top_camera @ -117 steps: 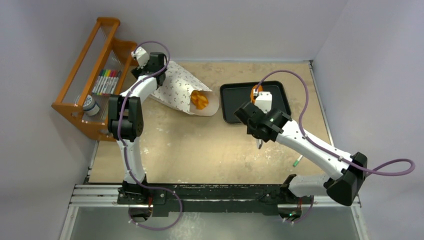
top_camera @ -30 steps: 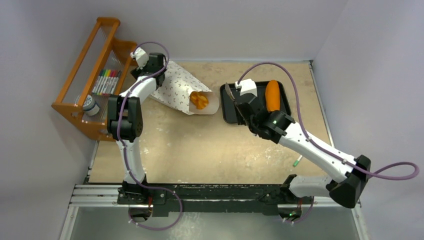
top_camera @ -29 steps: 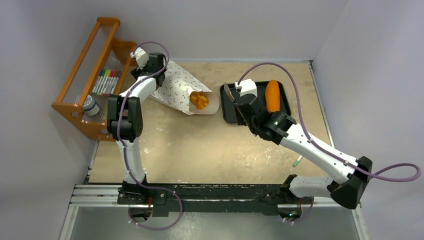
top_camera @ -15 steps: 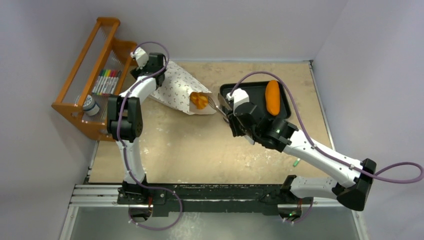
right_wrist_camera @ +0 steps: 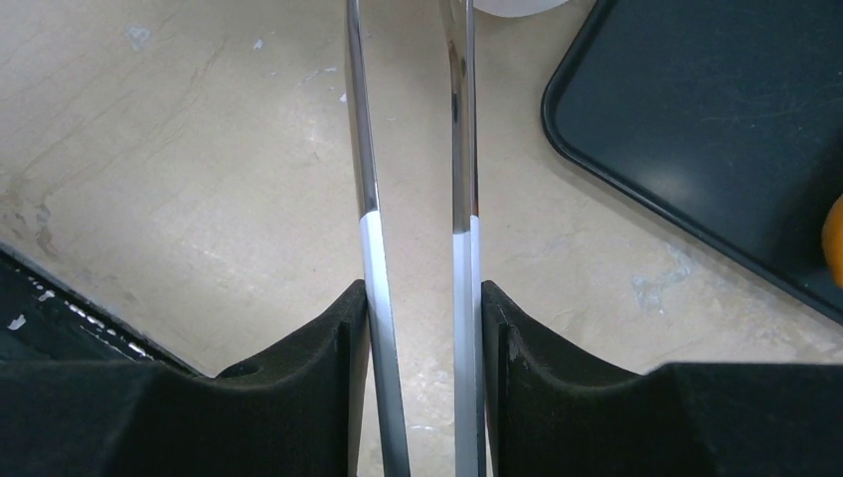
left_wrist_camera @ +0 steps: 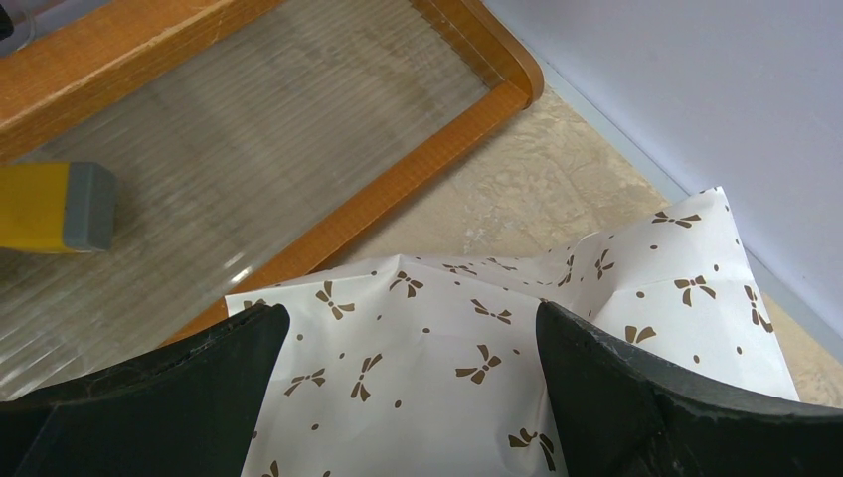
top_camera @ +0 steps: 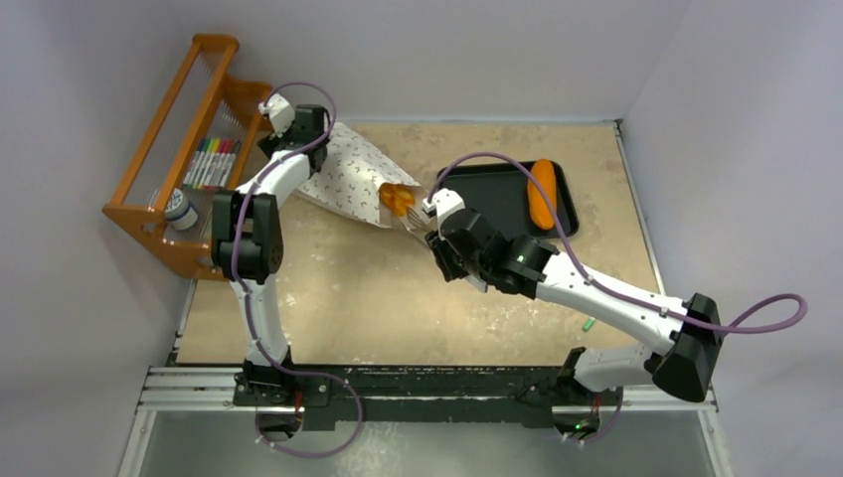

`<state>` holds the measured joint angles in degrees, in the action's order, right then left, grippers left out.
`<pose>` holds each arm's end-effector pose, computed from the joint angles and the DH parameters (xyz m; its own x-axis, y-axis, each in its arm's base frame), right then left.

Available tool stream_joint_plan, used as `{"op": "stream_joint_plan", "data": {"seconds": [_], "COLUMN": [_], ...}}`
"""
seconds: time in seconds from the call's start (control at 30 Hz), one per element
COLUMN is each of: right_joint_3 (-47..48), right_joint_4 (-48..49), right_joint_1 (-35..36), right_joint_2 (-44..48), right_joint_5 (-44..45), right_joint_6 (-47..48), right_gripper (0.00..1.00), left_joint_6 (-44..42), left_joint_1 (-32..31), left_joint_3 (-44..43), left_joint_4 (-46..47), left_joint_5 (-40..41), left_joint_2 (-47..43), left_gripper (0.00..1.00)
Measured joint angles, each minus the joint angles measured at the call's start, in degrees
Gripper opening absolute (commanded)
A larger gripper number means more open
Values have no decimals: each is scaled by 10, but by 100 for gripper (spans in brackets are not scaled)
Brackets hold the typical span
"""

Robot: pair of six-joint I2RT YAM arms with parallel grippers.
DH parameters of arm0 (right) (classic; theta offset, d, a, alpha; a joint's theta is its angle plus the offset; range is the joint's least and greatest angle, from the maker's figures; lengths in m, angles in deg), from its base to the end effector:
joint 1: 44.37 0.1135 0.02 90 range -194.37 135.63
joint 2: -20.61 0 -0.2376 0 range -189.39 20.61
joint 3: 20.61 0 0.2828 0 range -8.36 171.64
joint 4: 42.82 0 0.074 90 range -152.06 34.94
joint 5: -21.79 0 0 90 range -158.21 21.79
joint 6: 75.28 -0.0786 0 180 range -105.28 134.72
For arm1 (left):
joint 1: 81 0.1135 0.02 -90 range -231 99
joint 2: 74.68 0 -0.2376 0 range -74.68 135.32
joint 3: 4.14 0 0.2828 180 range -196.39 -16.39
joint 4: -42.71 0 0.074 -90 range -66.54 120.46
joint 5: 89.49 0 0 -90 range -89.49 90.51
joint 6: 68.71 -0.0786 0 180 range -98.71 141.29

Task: Take the fake bread out of the paper bag
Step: Take out the fake bread from the paper bag.

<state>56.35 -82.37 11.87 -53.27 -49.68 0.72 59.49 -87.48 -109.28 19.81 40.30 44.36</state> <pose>0.2185 0.2820 0.2687 -0.4768 -0.3006 -0.8260 -0.5471 0.8370 0.0113 0.5198 -0.0084 0.1728 -0.2065 -0.4548 -0.8663 -0.7001 0.6872 -0.1939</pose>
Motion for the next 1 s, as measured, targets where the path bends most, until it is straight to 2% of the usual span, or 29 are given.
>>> {"op": "stream_joint_plan", "data": {"seconds": [0.27, 0.6, 0.87, 1.0], "right_joint_3": [-5, -5, -5, -4], "right_joint_4": [36, 118, 165, 182], "right_joint_1": [-10, -113, -123, -123], "right_joint_2": [-26, -93, -159, -177], "right_joint_5": [-3, -37, -83, -93], "right_joint_6": [24, 94, 137, 150], "right_gripper": [42, 42, 46, 52], "left_joint_6": [-3, -3, -5, -8], "left_joint_1": [0, 0, 0, 0], "left_joint_3": [0, -6, -7, -7], "left_joint_4": [-4, -14, -16, -16], "left_joint_5": [3, 9, 11, 11], "left_joint_2": [-1, -1, -1, -1], "left_gripper": [100, 100, 100, 100]}}
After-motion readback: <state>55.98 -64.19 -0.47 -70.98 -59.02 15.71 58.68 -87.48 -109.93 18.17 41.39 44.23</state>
